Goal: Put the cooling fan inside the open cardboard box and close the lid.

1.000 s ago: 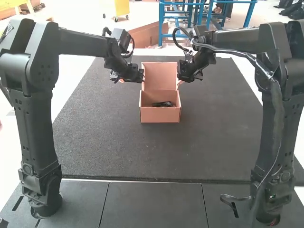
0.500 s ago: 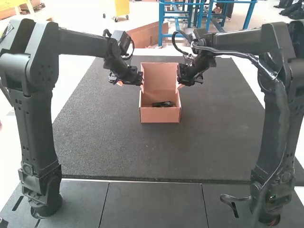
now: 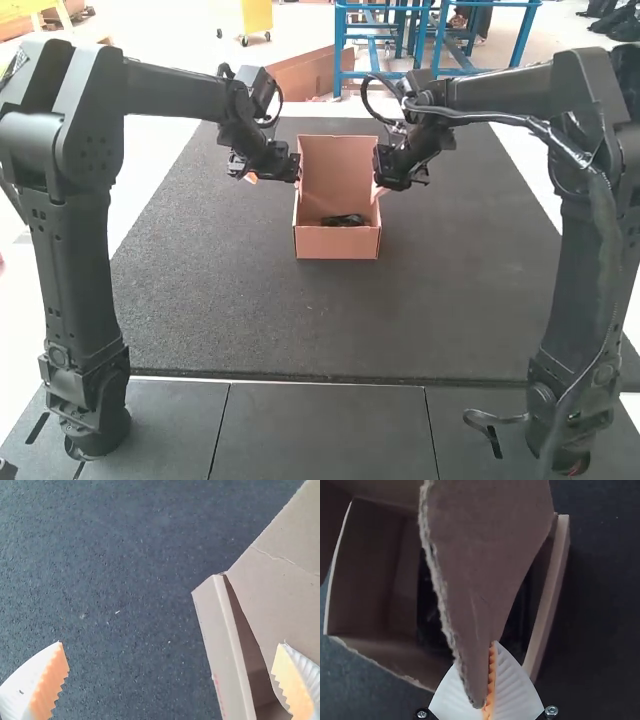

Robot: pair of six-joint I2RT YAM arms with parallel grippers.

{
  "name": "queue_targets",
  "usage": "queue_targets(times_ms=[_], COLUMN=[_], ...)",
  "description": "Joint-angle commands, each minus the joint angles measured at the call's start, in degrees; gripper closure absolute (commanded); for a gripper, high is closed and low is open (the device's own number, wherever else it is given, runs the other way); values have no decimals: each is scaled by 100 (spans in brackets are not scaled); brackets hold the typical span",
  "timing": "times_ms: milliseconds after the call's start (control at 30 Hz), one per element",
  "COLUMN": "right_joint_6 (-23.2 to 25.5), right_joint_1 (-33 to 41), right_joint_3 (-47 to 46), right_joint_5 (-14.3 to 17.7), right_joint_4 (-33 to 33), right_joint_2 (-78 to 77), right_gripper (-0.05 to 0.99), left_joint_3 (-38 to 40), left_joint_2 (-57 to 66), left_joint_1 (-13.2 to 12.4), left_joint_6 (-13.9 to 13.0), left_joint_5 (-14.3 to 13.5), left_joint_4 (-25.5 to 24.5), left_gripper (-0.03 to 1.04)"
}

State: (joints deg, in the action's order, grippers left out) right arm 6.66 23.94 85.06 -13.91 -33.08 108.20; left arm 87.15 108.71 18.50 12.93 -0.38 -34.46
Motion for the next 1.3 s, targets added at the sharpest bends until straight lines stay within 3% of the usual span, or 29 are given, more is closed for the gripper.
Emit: queue_targets(times_ms=[0,300,1067,1100,1267], right_joint_6=[-94,-217,-349,-332,-85], right_joint_1=[128,128,348,348,304], right_joint_3=[-86,-288,-543,-525,-200], right_joint_5=[3,328,794,837,943], right_joint_4=[-32,-32,-23,-5,162], right_joint_2=[-291,-309,-282,-282,-282], right_gripper=[95,95,95,91,28], left_joint_3=[12,-93,-93,-93,-111], left_joint_2=[-315,-420,-570,-570,-596], left_joint_1=[31,31,4,4,-4], left_joint_6=[8,17,-10,-10,-18], left_joint_5=[38,47,38,38,29], left_joint_4=[36,53,0,-8,-123], left_gripper=[5,5,5,5,5])
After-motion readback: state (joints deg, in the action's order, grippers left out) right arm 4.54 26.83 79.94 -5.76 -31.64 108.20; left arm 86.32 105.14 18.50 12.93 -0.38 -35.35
